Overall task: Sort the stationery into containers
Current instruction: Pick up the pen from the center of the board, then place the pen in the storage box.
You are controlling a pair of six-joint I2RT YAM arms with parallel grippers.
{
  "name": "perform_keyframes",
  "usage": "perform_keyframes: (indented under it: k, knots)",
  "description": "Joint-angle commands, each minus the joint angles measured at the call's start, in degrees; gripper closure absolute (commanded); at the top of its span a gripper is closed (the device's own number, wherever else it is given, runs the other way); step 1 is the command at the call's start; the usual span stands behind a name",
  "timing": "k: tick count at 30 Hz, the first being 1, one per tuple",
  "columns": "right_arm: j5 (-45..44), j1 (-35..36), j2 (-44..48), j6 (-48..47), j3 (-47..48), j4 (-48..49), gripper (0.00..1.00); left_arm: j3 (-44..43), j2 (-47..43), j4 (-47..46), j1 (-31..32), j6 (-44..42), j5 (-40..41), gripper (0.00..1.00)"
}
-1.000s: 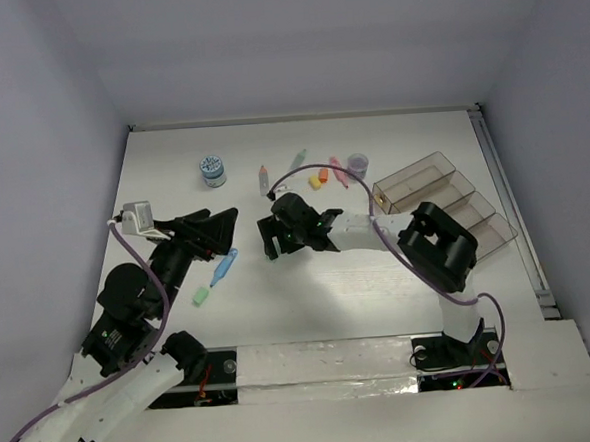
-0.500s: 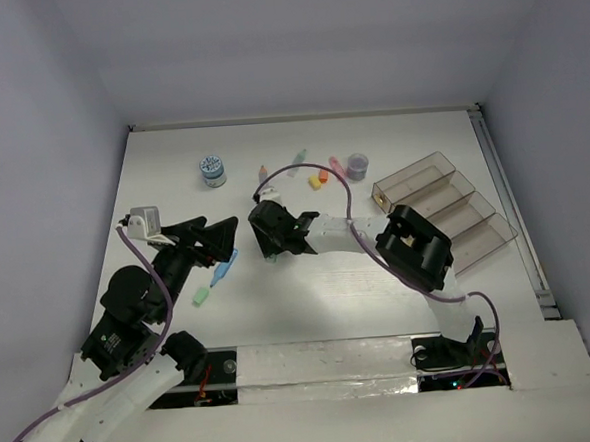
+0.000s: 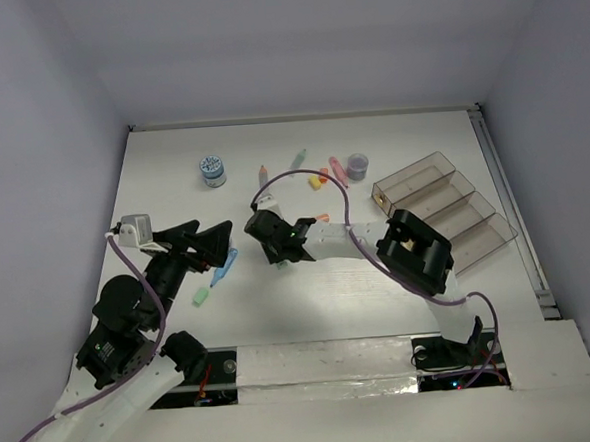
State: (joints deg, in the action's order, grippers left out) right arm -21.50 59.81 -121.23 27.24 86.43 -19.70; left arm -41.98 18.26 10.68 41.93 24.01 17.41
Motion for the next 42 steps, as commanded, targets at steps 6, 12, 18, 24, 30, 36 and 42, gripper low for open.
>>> perform_keyframes:
  k: [6, 12, 18, 24, 30, 36, 42]
  knots:
    - [-6.6, -4.3, 18.2, 1.8, -8.5, 2.5, 1.00, 0.4, -2.5, -1.4, -0.6, -0.9, -1.6, 0.11]
    - [-9.7, -22.6, 41.2, 4.7, -26.4, 11.1, 1.00, 0.7, -1.7, -2.4, -1.2, -1.9, -5.9, 0.08]
    - [-9.3, -42.8, 57.1, 9.0, -39.0, 9.0, 1.00, 0.9, 0.8, -3.9, -3.1, -2.5, -16.2, 0.06]
    - [-8.9, -54.1, 63.0, 12.4, -44.4, 2.3, 1.00, 1.7, 0.5, -5.8, -6.6, -2.3, -23.0, 0.06]
    - [-6.5, -59.9, 61.7, 12.4, -48.1, 1.6, 1.00, 2.1, 0.2, -7.0, -8.9, -2.1, -26.2, 0.06]
    - [-5.9, -60.4, 58.3, 13.8, -48.9, 2.2, 0.79, 2.1, -0.6, -7.0, -8.9, -2.1, -26.1, 0.05]
    - [-6.5, -60.4, 59.6, 12.7, -47.9, 1.6, 0.36, 2.2, -0.3, -6.7, -8.9, -2.1, -25.9, 0.05]
